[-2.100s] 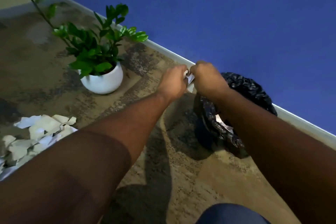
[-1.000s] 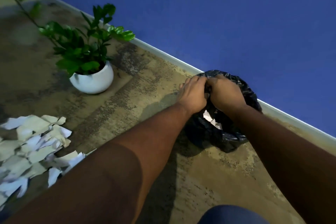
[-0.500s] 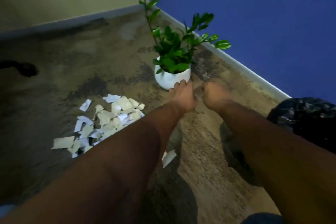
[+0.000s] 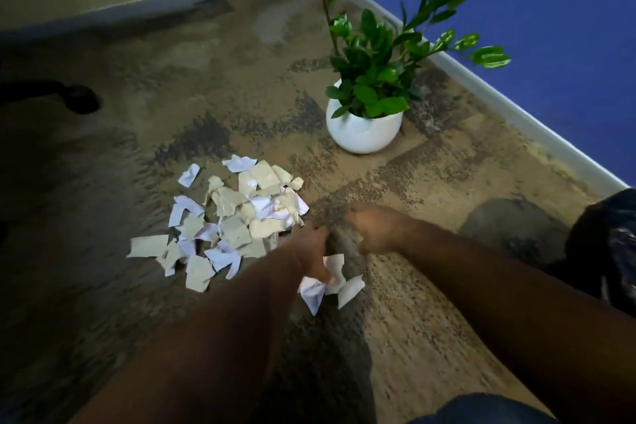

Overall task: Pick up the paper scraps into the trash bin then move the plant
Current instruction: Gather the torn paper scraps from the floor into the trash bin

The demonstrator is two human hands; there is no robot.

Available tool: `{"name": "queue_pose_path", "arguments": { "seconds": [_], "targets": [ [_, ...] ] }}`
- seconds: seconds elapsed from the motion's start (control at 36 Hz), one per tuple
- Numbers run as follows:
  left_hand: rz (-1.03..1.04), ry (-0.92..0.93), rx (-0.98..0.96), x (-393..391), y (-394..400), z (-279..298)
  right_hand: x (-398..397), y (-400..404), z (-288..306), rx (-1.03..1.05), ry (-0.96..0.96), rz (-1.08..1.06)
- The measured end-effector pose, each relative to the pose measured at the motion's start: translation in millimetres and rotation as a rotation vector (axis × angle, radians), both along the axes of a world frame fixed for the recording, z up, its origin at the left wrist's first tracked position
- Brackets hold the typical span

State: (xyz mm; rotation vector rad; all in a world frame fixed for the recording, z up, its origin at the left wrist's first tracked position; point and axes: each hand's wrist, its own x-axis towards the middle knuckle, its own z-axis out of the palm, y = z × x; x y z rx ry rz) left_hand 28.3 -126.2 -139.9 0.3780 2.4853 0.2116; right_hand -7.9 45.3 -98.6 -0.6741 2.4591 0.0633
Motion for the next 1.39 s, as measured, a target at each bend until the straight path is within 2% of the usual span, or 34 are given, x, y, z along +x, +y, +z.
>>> {"name": "queue_pose_path", "arguments": {
  "seconds": [0.17, 0.28, 0.42, 0.56, 0.72, 0.81, 0.86, 0.92, 0.94, 1.06, 1.14, 1.28, 1.39],
  "targets": [
    [0.040, 0.030, -0.207, 40, 8, -23, 36, 0, -46, -0.057, -0.135, 0.004],
    [0.073, -0.013, -0.257, 50, 6, -31, 57, -5, -72, -0.042, -0.087, 0.000],
    [0.114, -0.014, -0.179, 54, -1, -46, 72, -10, -92, -0.057, 0.112, 0.028],
    [0.118, 0.077, -0.124, 56, -4, -50, 78, -13, -100, -0.144, 0.131, -0.003],
    [0.110, 0.140, -0.034, 59, 4, -49, 84, -13, -95, -0.256, 0.102, -0.099],
    [0.280, 0.021, -0.034, 61, 12, -44, 89, -17, -93, -0.302, 0.087, -0.188],
    [0.292, 0.090, 0.000, 63, 14, -49, 90, -17, -91, -0.335, 0.079, -0.242],
    [0.038, 0.126, -0.042, 57, 19, -46, 89, -16, -89, -0.346, 0.063, -0.287],
    [-0.004, 0.160, -0.037, 54, 22, -44, 88, -15, -86, -0.337, 0.057, -0.300],
    [0.118, 0.095, 0.028, 40, 29, -22, 80, -9, -69, -0.376, 0.072, -0.370],
    [0.130, 0.140, 0.112, 25, 35, -5, 71, -3, -52, -0.384, 0.085, -0.388],
    [0.068, 0.233, 0.168, -3, 54, 35, 53, 18, -15, -0.348, 0.185, -0.482],
    [-0.047, 0.293, 0.197, -23, 85, 77, 41, 44, 24, -0.298, 0.338, -0.481]
  ]
}}
